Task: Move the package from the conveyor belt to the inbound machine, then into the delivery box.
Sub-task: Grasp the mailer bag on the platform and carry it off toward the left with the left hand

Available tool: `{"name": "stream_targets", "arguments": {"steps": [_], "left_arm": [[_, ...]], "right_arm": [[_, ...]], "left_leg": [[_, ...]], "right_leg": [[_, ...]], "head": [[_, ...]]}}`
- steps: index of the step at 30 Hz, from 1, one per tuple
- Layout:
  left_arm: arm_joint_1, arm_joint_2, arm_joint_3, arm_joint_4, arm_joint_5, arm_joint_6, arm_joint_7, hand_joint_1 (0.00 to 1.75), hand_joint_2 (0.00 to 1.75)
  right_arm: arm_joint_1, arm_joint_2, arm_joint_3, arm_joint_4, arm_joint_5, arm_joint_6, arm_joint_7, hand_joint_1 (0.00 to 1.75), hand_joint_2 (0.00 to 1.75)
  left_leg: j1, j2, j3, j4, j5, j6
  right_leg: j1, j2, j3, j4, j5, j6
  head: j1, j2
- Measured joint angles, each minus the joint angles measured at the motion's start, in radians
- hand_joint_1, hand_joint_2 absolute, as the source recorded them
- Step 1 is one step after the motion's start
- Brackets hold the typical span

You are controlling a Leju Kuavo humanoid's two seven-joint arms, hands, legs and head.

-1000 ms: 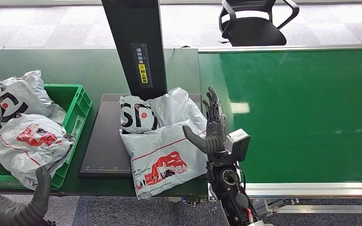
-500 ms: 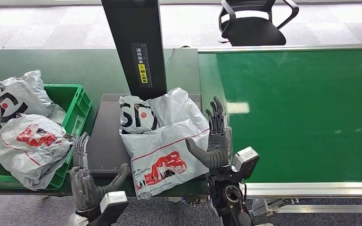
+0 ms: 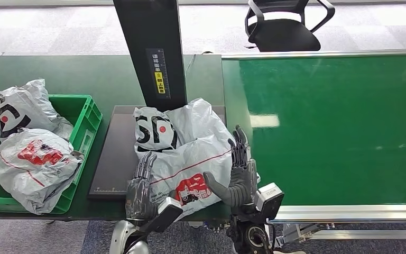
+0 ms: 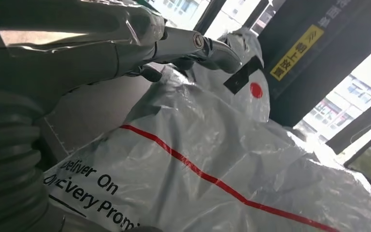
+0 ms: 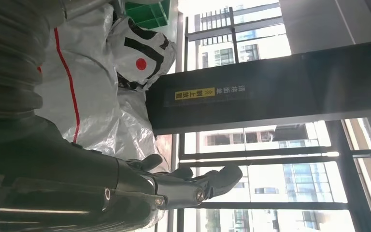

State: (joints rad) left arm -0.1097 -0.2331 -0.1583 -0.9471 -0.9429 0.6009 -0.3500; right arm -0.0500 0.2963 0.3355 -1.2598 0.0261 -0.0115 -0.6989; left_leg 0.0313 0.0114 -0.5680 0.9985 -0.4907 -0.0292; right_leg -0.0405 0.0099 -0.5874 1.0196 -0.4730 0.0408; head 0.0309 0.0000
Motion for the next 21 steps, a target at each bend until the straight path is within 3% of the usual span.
{"name": "stream_targets", "arguments": {"steps": [12, 16, 21], "left_arm": [[-0.064, 0.000, 0.004, 0.087, -0.010, -0.037, -0.006, 0.03, 1.75], [-0.069, -0.001, 0.004, 0.099, -0.010, -0.046, -0.009, 1.74, 1.75], [-0.071, -0.001, 0.004, 0.107, -0.012, -0.047, -0.010, 1.75, 1.75]], "right_arm": [[0.040, 0.008, -0.012, -0.017, 0.008, -0.017, 0.000, 0.00, 1.75], [0.046, 0.008, -0.016, -0.020, 0.008, -0.019, 0.000, 0.00, 1.75], [0.051, 0.011, -0.021, -0.020, 0.010, -0.018, 0.000, 0.00, 1.75]], "left_leg": [[0.000, 0.000, 0.000, 0.000, 0.000, 0.000], [0.000, 0.000, 0.000, 0.000, 0.000, 0.000], [0.000, 0.000, 0.000, 0.000, 0.000, 0.000]], "right_leg": [[0.000, 0.000, 0.000, 0.000, 0.000, 0.000], [0.000, 0.000, 0.000, 0.000, 0.000, 0.000], [0.000, 0.000, 0.001, 0.000, 0.000, 0.000]], "head": [[0.000, 0.000], [0.000, 0.000], [0.000, 0.000]]}}
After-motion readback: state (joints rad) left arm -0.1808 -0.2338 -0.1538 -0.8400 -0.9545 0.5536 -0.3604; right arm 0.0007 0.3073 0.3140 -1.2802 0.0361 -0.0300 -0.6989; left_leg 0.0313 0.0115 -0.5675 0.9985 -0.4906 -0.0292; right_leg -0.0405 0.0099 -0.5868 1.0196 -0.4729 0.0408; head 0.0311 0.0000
